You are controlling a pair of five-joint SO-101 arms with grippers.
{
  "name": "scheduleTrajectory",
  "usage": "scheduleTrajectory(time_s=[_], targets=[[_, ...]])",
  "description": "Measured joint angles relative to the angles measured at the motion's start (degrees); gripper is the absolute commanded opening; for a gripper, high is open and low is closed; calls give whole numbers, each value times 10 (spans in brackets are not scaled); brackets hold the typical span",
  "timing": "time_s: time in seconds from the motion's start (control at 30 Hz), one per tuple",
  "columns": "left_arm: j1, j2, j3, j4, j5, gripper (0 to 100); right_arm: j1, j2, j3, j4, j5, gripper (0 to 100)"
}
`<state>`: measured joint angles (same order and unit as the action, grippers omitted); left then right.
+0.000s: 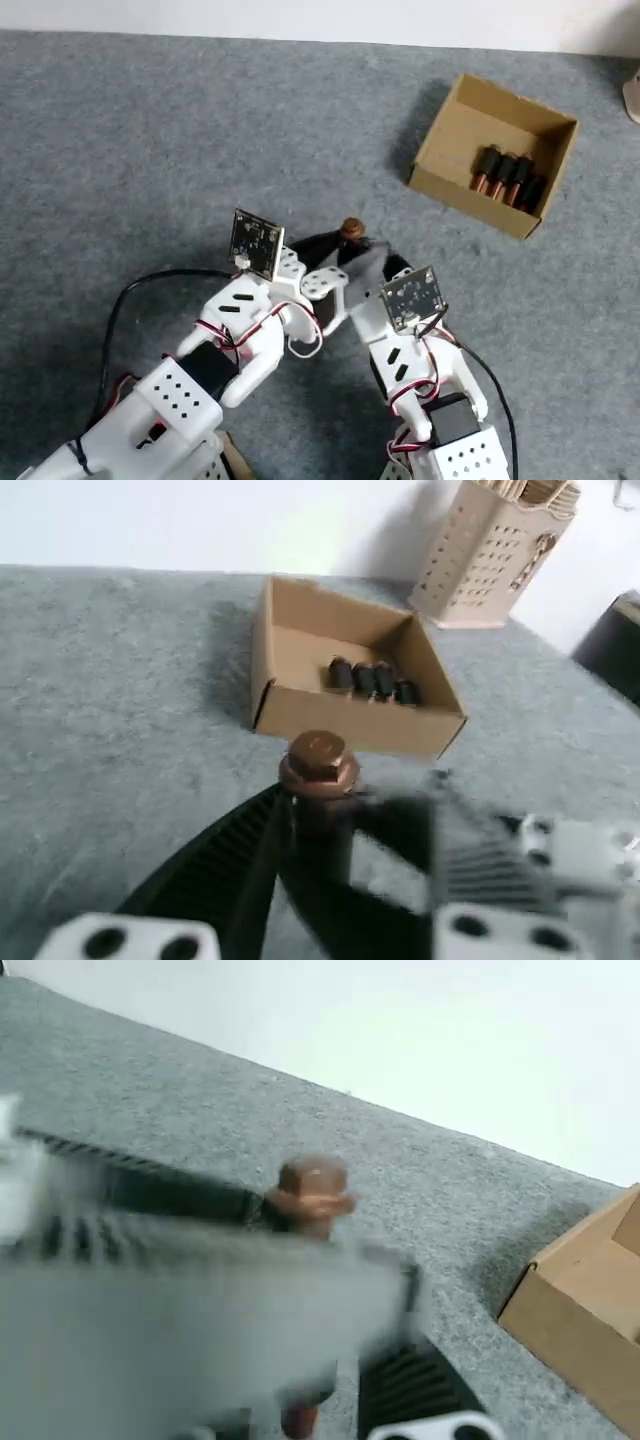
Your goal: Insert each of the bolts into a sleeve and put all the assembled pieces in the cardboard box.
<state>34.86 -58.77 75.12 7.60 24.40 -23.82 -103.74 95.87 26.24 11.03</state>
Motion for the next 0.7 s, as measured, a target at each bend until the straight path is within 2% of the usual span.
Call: scheduleTrajectory(time_s=[0.2, 0.4, 0.7], targets=[[-2, -1, -35, 93, 43, 309, 4, 0, 0, 0, 0, 5], [-27, -1, -39, 99, 57, 309, 14, 0, 0, 22, -10, 5], [-29, -1, -39, 109, 57, 309, 83, 16, -6, 83, -42, 5]])
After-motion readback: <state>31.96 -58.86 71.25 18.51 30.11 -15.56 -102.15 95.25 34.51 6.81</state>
